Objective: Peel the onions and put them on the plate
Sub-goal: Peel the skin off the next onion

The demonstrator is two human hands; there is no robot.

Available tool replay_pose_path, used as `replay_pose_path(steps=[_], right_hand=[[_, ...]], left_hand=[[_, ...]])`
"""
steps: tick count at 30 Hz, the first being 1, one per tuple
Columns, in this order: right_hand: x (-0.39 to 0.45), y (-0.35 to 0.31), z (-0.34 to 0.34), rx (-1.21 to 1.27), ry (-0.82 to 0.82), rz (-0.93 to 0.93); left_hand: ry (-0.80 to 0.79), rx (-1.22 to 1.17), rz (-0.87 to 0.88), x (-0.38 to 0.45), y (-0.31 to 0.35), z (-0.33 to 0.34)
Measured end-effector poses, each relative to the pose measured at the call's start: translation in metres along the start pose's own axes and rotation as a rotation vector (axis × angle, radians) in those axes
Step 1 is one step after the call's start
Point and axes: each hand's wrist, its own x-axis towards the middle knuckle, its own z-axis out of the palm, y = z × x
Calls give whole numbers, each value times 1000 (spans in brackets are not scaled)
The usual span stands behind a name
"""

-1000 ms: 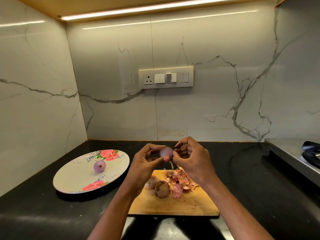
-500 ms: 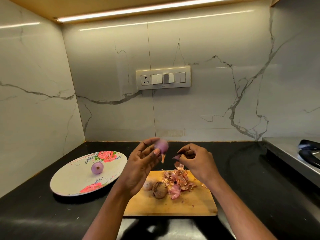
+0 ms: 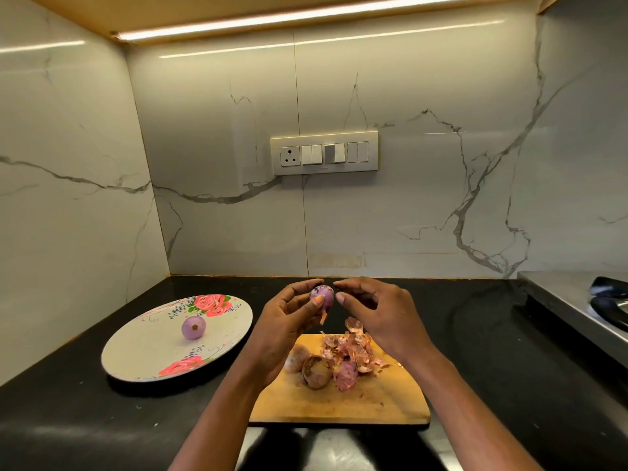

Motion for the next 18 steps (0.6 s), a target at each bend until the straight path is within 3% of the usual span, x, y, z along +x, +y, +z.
replay_pose_path(steps=[11,18], right_hand=[[-5,4,6,-120,16,-176],[-6,2,9,-120,53,-217]], left_hand=[[-14,208,44,-3,0,-2],[-25,218,74,-4,-1,-2]])
